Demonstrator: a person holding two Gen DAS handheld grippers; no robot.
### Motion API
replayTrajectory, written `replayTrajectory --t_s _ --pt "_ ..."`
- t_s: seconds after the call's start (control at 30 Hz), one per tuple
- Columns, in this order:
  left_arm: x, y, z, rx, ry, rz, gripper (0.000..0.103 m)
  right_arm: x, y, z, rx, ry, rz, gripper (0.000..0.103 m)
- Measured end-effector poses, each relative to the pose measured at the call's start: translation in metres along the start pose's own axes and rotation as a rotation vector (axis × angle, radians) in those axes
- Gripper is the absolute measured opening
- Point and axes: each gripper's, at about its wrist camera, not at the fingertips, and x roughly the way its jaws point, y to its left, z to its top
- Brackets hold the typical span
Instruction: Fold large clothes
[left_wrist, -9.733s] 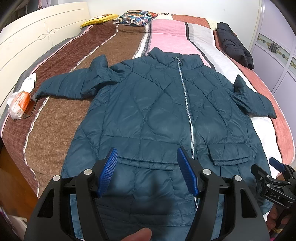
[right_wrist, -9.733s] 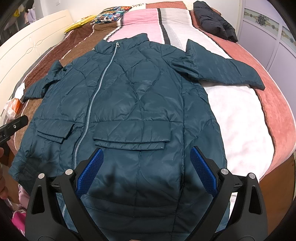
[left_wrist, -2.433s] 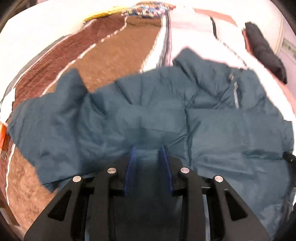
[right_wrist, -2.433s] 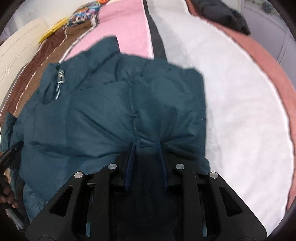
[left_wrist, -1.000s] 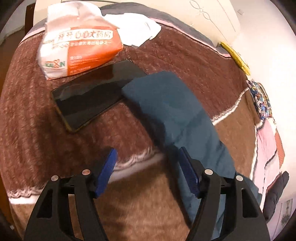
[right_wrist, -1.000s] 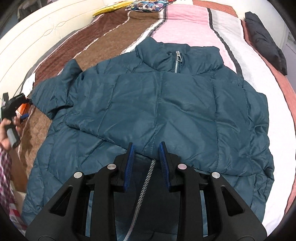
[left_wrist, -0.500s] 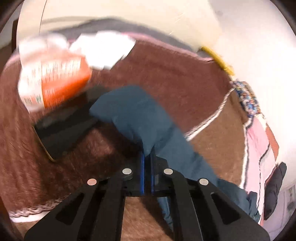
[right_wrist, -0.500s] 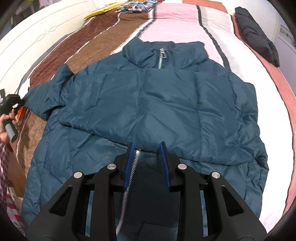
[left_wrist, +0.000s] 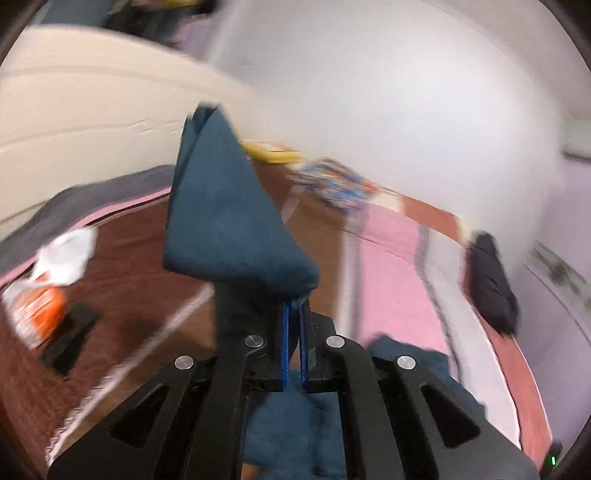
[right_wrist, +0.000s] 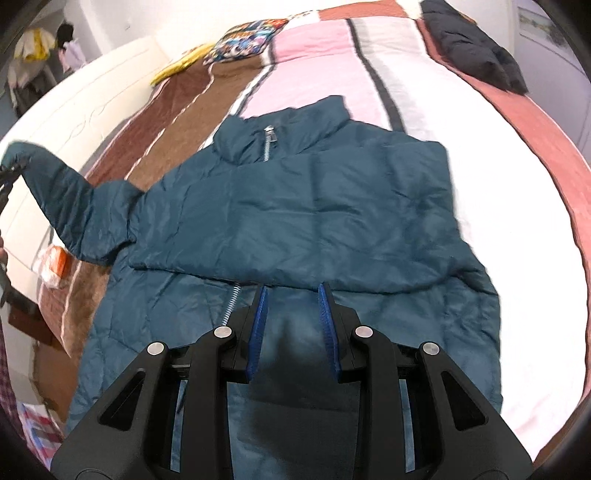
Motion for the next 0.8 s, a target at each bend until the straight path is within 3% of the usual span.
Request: replayTrajectory --t_s 0.23,0.4,0.57,0.8 --pt "-0.006 -0.134 -0.055 0.211 0.091 -0.239 0.004 -0.033 -0.051 -0.01 0.076 -0.034 -0.018 0.03" --pt "0.022 -0.206 -0.132 0.29 0.247 -0.365 0.004 -0.045 -0.085 -0.02 0.135 -0.037 -0.04 0.031" --pt "0.06 -0.236 -0.222 0.348 0.416 -0.348 0.004 -0.043 -0.108 -0.029 0.175 -0.026 -0.045 0.032" --pt "0.079 -0.242 -0.276 0.497 0.527 -0.239 0.01 -0.027 -0.117 -0.028 0.242 0.007 0.034 0.034"
